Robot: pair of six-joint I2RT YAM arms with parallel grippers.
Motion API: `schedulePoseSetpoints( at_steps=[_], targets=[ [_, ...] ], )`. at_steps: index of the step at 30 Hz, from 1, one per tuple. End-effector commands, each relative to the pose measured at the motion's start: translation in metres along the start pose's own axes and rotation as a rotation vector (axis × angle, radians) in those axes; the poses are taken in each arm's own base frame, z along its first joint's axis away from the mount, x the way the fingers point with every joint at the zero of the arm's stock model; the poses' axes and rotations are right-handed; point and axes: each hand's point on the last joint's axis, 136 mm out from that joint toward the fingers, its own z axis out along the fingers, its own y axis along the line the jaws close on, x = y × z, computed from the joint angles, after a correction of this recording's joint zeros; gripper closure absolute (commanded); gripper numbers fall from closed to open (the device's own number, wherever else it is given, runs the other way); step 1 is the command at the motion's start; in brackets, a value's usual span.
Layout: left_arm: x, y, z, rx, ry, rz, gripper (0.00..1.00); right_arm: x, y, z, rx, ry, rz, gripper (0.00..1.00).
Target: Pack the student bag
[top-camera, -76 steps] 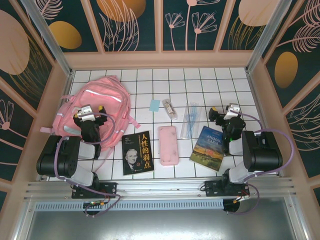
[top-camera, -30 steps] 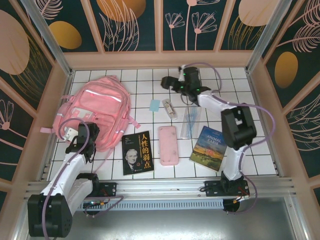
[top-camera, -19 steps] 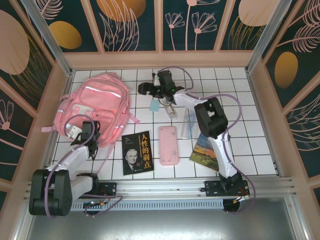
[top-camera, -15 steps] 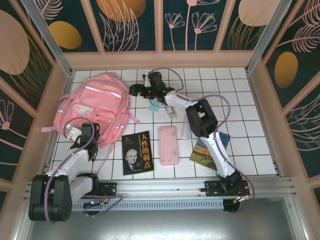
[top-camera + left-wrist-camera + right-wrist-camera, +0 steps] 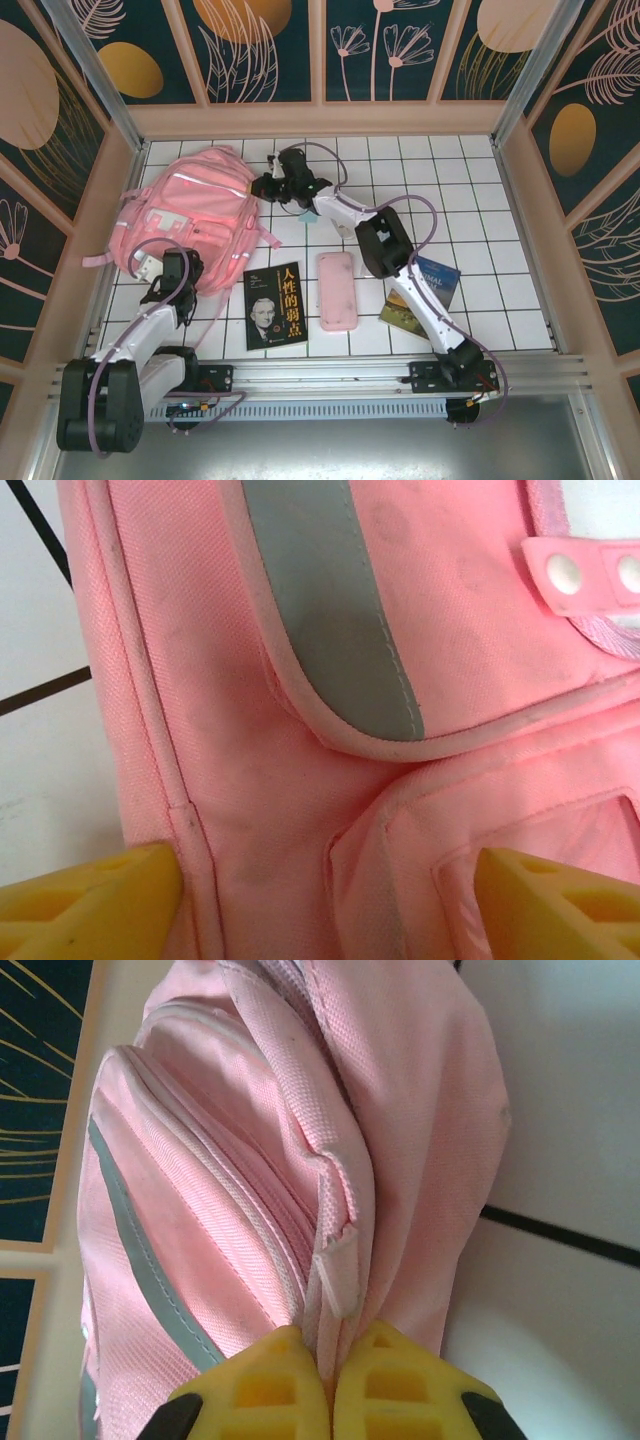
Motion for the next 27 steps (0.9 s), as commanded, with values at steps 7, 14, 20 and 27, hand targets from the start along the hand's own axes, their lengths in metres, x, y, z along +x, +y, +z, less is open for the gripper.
schedulePoseSetpoints(
  at_steps=[7, 14, 20, 27],
  targets=[
    [0.0, -0.05, 0.061, -0.056, 0.035, 0.061, 0.15, -0.051, 0.098, -0.134, -0.087, -0.12, -0.132, 1.0],
    [-0.012, -0.135, 0.11, 0.049, 0.047, 0.098, 0.14, -0.014, 0.079, -0.183, 0.019, -0.135, -0.051, 0.99],
    [-0.024, -0.198, 0.125, 0.186, 0.045, 0.121, 0.13, 0.04, 0.062, -0.206, 0.033, -0.108, 0.038, 0.87],
    [-0.07, -0.233, 0.124, 0.133, -0.086, 0.276, 0.05, 0.079, 0.041, -0.226, 0.16, -0.03, 0.005, 0.3]
  ],
)
